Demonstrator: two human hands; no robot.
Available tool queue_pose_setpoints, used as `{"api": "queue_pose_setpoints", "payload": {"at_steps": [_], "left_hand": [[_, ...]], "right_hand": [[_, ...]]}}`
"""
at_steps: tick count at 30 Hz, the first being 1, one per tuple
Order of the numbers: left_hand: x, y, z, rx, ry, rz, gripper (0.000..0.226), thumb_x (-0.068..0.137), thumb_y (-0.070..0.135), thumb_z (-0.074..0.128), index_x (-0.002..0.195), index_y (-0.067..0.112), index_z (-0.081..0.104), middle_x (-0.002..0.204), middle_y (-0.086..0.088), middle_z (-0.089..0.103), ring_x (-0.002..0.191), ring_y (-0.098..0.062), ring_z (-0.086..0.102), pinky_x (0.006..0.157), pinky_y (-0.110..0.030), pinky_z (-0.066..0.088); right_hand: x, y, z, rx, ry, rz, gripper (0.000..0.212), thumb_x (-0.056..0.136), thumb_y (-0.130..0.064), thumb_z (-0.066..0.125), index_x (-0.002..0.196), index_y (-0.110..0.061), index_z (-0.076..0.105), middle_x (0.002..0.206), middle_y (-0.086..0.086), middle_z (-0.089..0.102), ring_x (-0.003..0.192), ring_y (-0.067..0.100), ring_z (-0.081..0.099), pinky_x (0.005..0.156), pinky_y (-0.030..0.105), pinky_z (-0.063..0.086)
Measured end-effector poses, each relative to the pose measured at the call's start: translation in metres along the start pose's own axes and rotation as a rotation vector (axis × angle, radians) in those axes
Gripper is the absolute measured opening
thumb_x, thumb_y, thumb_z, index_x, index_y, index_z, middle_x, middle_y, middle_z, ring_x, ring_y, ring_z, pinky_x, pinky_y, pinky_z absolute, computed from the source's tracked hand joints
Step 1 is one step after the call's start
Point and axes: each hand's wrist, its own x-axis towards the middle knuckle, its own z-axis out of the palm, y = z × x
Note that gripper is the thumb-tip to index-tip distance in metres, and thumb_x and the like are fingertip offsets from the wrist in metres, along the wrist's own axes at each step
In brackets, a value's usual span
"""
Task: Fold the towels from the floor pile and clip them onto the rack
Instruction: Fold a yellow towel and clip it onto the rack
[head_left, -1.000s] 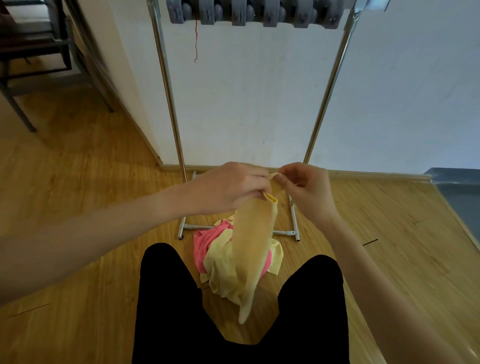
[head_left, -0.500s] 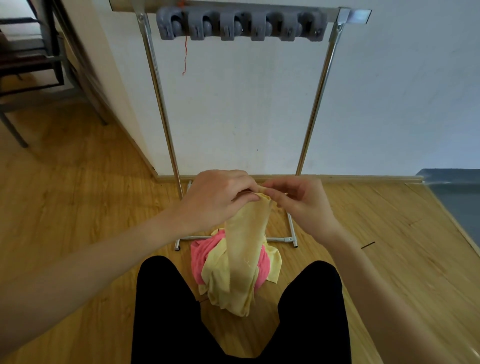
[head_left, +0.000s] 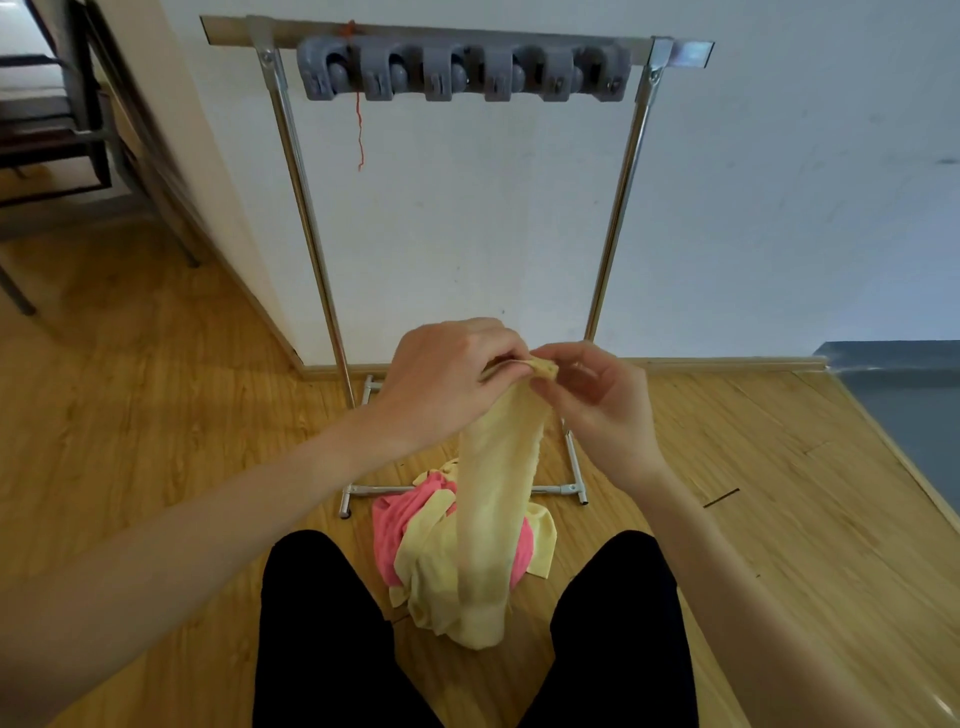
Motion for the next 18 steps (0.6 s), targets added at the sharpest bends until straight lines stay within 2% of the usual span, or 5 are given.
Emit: {"api": "queue_pose_setpoints", "payload": {"at_steps": [5, 10, 13, 15, 18], "left_hand": [[0.005, -0.004, -0.007, -0.066, 0.128, 0.064, 0.022, 0.086, 0.033, 0.068, 0.098, 0.015, 0.071, 0.090, 0.005, 0.065, 0.080, -0.008, 0.058, 0.070, -0.031, 0.051], [-0.044, -0.015, 0.017, -0.316, 0.062, -0.321, 0.093, 0.061, 0.041, 0.086, 0.137, 0.023, 0.037, 0.129, 0.009, 0.042, 0.118, -0.003, 0.042, 0.102, -0.018, 0.035], [-0.075, -0.038, 0.048, -0.567, -0.130, -0.530, 0.064, 0.067, 0.028, 0.085, 0.122, 0.036, 0.052, 0.118, 0.020, 0.058, 0.113, -0.004, 0.054, 0.100, -0.024, 0.043], [-0.086, -0.050, 0.066, -0.707, -0.172, -0.612, 0.043, 0.073, 0.018, 0.080, 0.111, 0.031, 0.065, 0.110, 0.016, 0.068, 0.104, -0.005, 0.062, 0.098, -0.031, 0.048], [-0.093, -0.060, 0.087, -0.831, -0.183, -0.703, 0.026, 0.077, 0.011, 0.076, 0.100, 0.022, 0.071, 0.096, 0.015, 0.073, 0.095, -0.003, 0.067, 0.086, -0.020, 0.053]], "right_hand": [[0.019, -0.011, 0.004, -0.061, 0.031, -0.052, 0.019, 0.086, 0.004, 0.063, 0.099, -0.009, 0.066, 0.099, 0.013, 0.066, 0.091, 0.021, 0.068, 0.076, 0.020, 0.052], [0.029, -0.009, 0.011, -0.083, 0.058, 0.001, 0.020, 0.084, 0.007, 0.063, 0.098, -0.005, 0.068, 0.097, 0.008, 0.068, 0.089, 0.022, 0.067, 0.075, 0.022, 0.054], [0.029, -0.006, 0.015, -0.081, 0.041, 0.043, 0.019, 0.083, 0.007, 0.064, 0.096, -0.007, 0.069, 0.092, 0.002, 0.068, 0.089, 0.022, 0.067, 0.077, 0.032, 0.057], [0.028, -0.005, 0.016, -0.065, 0.046, 0.065, 0.019, 0.083, 0.006, 0.063, 0.095, -0.009, 0.069, 0.091, 0.001, 0.068, 0.089, 0.026, 0.067, 0.077, 0.036, 0.057], [0.027, -0.007, 0.015, -0.029, 0.082, 0.088, 0.021, 0.084, 0.006, 0.063, 0.092, -0.013, 0.070, 0.093, 0.005, 0.070, 0.085, 0.024, 0.067, 0.075, 0.035, 0.057]]}}
